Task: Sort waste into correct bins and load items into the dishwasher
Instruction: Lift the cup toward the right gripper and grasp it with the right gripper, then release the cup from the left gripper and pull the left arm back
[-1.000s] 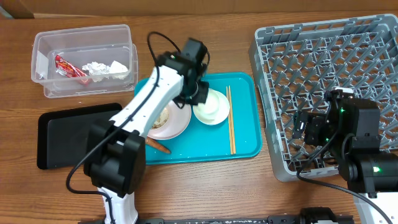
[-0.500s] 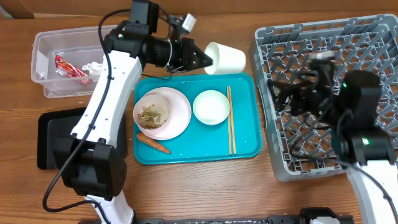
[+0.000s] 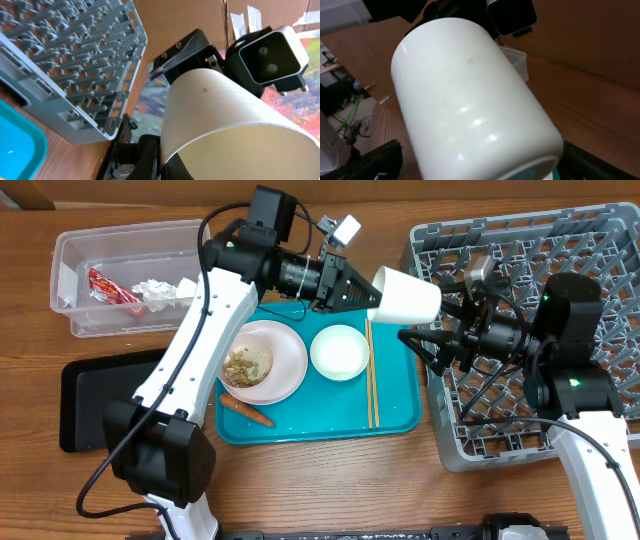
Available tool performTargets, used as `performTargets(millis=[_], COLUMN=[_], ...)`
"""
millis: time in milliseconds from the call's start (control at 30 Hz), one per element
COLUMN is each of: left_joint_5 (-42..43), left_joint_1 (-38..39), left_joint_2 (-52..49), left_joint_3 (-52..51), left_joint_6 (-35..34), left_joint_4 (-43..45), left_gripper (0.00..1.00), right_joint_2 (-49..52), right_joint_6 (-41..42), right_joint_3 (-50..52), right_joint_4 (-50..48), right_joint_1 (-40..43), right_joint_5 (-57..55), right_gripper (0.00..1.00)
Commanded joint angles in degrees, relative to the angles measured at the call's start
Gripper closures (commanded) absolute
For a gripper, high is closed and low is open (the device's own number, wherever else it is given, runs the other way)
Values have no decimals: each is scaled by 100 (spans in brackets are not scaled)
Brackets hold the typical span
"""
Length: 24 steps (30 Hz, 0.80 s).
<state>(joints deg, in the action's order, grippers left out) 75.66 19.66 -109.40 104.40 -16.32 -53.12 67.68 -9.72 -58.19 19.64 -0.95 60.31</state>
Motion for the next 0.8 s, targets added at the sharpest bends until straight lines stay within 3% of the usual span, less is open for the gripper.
performTargets(millis=[0,167,233,767], left_joint_5=[236,234,236,566], left_joint_1=[74,72,74,94], left_joint_2=[0,0,0,0], left_joint_3=[39,39,39,39], left_joint_6=[-46,-175,-175,-168], left_joint_4=[0,-2,0,-20], left_gripper=[96,96,96,96], right_joint_2=[-37,-37,-37,-37], right_joint_6=[-356,-1082,-1434,-2465], right_joint_3=[-118,-118,-118,-118], right_joint_4=[-35,-31,-31,-155], right_joint_1=[-4,-2,-2,398], right_joint_5=[236,236,236,872], right_gripper=[0,19,22,18])
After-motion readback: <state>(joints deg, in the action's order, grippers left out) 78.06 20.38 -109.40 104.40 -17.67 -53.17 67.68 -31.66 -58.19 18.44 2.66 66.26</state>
